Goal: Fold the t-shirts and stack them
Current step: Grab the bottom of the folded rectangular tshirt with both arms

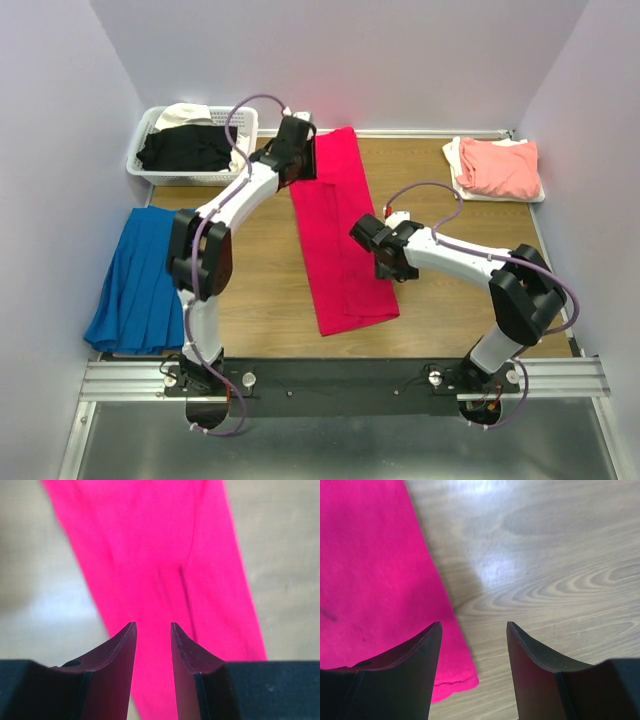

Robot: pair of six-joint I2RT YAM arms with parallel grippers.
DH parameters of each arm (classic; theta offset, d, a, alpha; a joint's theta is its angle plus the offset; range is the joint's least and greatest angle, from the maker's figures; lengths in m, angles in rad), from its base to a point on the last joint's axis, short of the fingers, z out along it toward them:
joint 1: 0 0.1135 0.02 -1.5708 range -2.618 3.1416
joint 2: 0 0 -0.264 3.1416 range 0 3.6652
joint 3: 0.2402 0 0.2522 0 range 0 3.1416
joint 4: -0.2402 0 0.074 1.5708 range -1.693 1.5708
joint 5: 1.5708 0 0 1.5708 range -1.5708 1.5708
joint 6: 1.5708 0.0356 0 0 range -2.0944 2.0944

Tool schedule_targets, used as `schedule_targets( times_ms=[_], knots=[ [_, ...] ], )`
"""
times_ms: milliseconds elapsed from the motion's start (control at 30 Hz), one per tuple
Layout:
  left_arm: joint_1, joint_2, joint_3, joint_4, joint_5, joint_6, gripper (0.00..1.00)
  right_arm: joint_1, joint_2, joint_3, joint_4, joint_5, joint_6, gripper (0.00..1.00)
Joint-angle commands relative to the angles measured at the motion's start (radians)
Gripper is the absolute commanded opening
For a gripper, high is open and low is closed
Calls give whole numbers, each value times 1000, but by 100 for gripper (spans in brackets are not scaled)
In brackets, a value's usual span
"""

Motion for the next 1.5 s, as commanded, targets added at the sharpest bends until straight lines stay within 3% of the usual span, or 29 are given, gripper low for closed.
schedule_targets(
  times_ms=[0, 233, 433, 667, 900, 1133, 1467],
  knots=[
    [-96, -155, -288, -152, -37, -118, 42, 5, -68, -80, 73, -75, -49, 63],
    [-185, -419, -732, -108, 85, -255, 42, 5, -200, -199, 122, -174, -31, 63],
    [-255, -594, -921, -71, 168, -399, 43, 7, -272, -301, 171, -245, -35, 61],
    [-327, -701, -1047, 67, 299, -519, 44, 5, -326, -370, 205, -264, -40, 59],
    [-407, -715, -1106, 95, 308, -617, 45, 5, -366, -414, 236, -276, -39, 59],
    [-491, -689, -1132, 104, 270, -726, 46, 7, -384, -443, 272, -283, -37, 59],
    [-508, -708, -1130, 15, 150, -819, 46, 7, -380, -446, 318, -299, -51, 58]
  ],
)
